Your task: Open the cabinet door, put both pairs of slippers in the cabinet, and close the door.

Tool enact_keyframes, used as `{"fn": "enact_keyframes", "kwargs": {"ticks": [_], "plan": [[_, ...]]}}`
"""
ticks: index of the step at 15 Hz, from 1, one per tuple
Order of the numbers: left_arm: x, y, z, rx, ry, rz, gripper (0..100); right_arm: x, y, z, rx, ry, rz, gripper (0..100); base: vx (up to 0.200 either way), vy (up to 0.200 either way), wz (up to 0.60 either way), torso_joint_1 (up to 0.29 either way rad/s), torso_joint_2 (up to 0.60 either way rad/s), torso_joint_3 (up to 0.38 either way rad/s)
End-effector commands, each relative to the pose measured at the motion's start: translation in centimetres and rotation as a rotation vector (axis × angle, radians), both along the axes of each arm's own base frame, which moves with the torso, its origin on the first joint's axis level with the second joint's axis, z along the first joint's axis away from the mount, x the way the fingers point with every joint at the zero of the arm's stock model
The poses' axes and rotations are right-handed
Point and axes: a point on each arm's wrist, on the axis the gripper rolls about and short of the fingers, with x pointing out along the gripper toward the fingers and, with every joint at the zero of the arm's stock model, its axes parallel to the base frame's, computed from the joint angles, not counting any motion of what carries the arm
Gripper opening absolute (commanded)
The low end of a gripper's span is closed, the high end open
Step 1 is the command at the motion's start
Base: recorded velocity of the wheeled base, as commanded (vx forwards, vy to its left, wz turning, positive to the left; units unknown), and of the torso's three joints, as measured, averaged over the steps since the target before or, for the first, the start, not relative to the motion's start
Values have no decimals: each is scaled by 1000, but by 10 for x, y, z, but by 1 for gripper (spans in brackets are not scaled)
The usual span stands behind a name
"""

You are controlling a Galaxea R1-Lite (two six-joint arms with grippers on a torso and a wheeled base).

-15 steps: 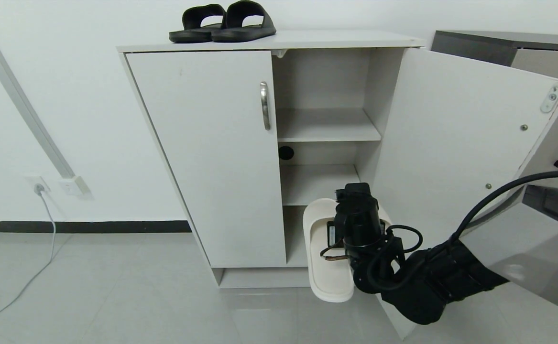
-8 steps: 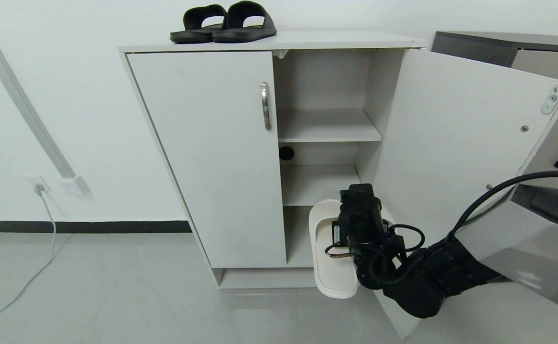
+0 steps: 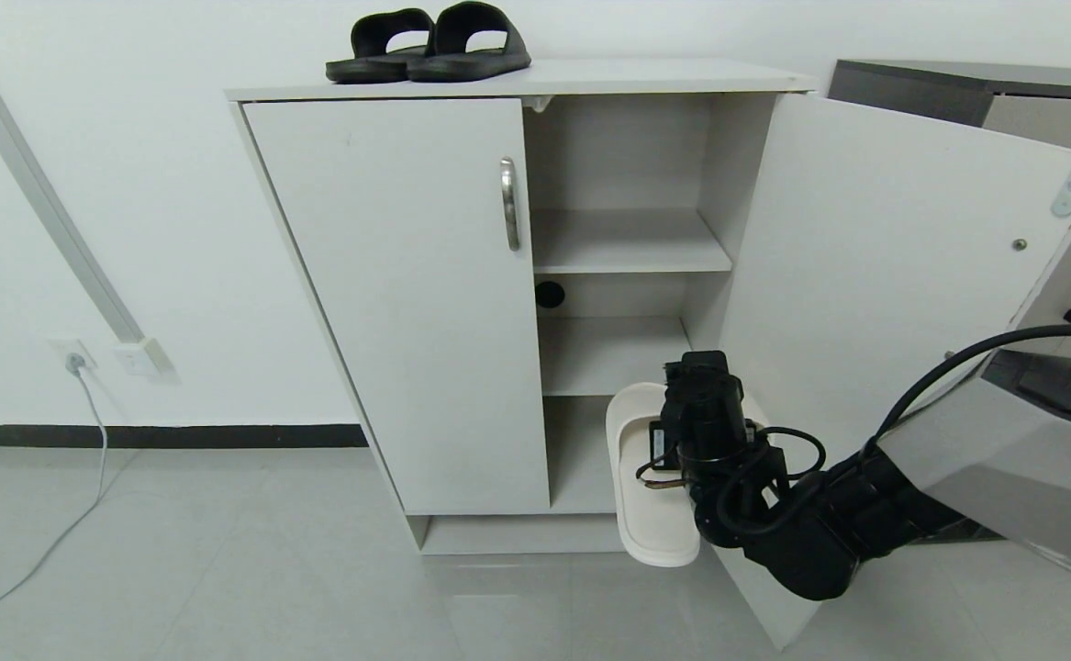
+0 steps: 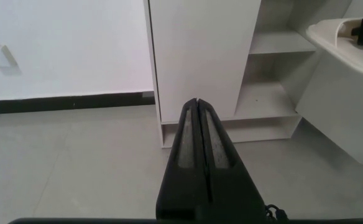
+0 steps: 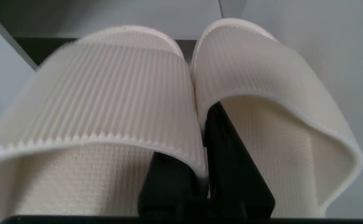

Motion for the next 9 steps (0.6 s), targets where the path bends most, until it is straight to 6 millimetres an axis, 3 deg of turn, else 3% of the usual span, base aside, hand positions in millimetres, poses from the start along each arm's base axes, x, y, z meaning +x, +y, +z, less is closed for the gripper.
{"fn": "enact_keyframes", "kwargs": {"ticks": [1, 9], "plan": [[0, 0, 0, 0, 1, 0, 0, 1, -2, 1, 0, -1, -6, 0, 0, 0, 0, 0, 0, 0], [0, 0, 0, 1, 1, 0, 0, -1, -2, -2, 0, 11, 16, 0, 0, 0, 0, 0, 0, 0]]}}
